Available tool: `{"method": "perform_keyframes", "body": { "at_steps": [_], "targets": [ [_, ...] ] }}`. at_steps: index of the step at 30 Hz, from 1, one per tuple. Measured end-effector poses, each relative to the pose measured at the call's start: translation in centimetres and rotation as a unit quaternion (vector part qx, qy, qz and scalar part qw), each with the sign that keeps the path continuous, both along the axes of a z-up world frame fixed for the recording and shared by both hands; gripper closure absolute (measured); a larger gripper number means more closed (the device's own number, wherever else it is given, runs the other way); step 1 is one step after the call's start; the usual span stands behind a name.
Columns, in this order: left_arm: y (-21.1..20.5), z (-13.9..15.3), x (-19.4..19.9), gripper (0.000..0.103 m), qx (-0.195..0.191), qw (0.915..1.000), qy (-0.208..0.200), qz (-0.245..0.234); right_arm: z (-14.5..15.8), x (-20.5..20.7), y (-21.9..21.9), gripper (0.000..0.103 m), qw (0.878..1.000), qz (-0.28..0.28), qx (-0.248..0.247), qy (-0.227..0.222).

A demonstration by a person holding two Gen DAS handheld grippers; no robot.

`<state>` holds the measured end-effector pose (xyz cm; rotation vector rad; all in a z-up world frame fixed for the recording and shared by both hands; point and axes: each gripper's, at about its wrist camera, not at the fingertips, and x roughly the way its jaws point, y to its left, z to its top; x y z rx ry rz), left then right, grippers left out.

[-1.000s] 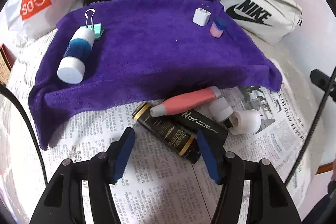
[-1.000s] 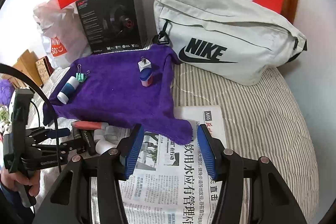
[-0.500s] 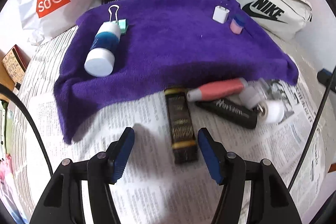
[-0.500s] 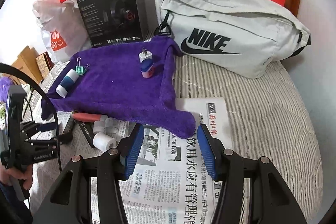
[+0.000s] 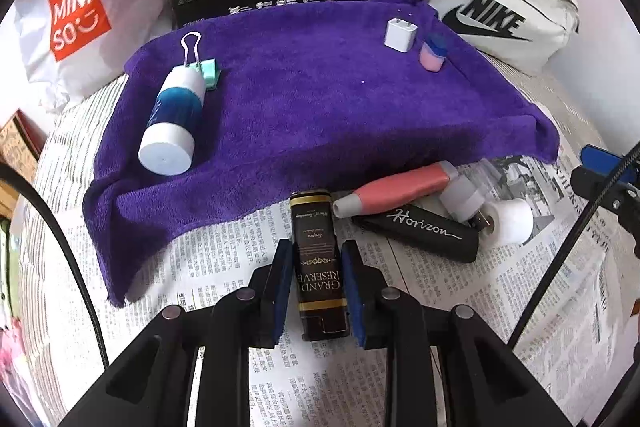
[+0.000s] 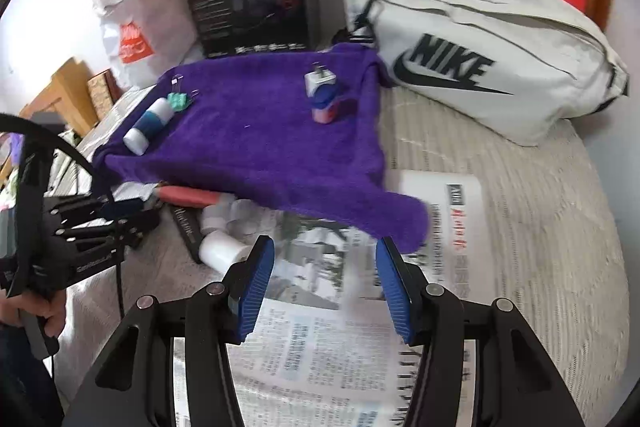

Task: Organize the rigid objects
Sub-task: 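Lower the right gripper onto the white tape roll and close it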

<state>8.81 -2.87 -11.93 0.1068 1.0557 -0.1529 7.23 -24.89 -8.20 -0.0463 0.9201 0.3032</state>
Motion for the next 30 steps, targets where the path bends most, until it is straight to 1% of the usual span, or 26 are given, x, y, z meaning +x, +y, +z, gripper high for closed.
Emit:
{"method": "perform_keyframes", "body": {
  "at_steps": [3, 7, 10, 13, 16, 19, 22, 26, 30],
  "targets": [
    [0.6, 0.1, -0.2, 0.080, -0.009, 0.9999, 0.007, 0.007, -0.4, -0.2, 1.2, 0.050, 1.000, 0.029, 0.008, 0.004],
    [1.7, 0.1, -0.7, 0.079, -0.007, 0.9998, 0.008, 0.016, -1.5, -0.1, 2.9, 0.050, 0.998, 0.060, 0.016, 0.018],
    [2.6, 0.2, -1.2, 0.079, -0.006, 0.9996, 0.011, 0.025, -2.3, 0.0, 3.9, 0.050, 0.997, 0.066, 0.009, 0.025],
    [3.2, 0.2, -1.5, 0.079, -0.015, 0.9995, 0.009, 0.028, -2.6, 0.3, 4.4, 0.050, 0.997, 0.064, 0.016, 0.034],
    [3.3, 0.2, -1.6, 0.079, -0.015, 0.9995, 0.007, 0.028, -2.5, 0.5, 5.2, 0.050, 0.997, 0.064, 0.018, 0.034],
    [3.3, 0.2, -1.7, 0.079, -0.011, 0.9996, 0.004, 0.027, -2.7, 0.8, 5.8, 0.050, 0.998, 0.053, 0.012, 0.035],
    [3.5, 0.2, -1.7, 0.079, -0.019, 0.9994, 0.002, 0.027, -3.0, 1.0, 5.9, 0.050, 0.998, 0.050, 0.006, 0.041],
    [3.5, 0.2, -1.8, 0.079, -0.023, 0.9994, -0.001, 0.027, -3.0, 0.6, 5.6, 0.050, 0.998, 0.047, -0.023, 0.040],
    [3.5, 0.2, -1.9, 0.079, -0.024, 0.9994, -0.004, 0.026, -2.8, 0.4, 5.1, 0.050, 0.998, 0.044, -0.026, 0.041]
  ]
}}
